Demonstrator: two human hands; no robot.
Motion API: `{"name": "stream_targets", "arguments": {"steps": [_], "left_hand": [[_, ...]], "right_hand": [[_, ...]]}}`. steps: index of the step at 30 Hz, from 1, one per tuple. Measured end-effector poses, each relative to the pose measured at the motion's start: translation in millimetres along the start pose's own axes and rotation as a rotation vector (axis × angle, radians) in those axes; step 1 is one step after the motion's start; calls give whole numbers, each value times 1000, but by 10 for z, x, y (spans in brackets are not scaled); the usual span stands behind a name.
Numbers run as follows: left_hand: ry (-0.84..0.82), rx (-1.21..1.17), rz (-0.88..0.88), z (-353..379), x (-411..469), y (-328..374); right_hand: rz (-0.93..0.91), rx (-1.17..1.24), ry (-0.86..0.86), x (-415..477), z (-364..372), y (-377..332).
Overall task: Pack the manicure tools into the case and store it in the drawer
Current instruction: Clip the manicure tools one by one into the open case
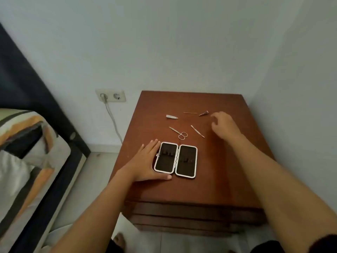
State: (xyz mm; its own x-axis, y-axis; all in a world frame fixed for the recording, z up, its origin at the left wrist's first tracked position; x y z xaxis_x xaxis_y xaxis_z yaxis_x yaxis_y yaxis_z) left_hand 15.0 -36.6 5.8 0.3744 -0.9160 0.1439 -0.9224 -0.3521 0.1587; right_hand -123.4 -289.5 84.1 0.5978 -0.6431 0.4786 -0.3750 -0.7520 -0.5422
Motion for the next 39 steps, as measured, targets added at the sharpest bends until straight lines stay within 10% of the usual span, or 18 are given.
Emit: {"name": "stream_targets", "arguments": {"steps": [15,20,29,39], "left_hand": [[142,41,59,430,307,83],[91,-42,-35,939,572,-250],[4,-75,-100,1665,948,-680],[-110,14,-172,2049,1063,-925]], "right_hand": [[-8,-166,-76,512,597,412],[52,144,-62,458,1254,482],[59,301,-674,297,2411,317],[89,246,-798,267,3105,405]]}}
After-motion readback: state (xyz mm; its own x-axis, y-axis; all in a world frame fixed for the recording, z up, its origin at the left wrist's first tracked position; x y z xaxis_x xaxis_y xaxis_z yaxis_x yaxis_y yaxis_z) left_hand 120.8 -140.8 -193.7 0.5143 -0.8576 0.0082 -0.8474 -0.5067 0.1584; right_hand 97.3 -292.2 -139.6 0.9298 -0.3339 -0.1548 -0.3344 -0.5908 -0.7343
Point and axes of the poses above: each hand's wrist, its own x-axis towards the middle knuckle, its own z-axis out of the palm, y = z × x, the point moved 4 cm from there along x, towards the middle knuckle, and after that the axes turned 9 degrees about x, right-handed, at the moved point
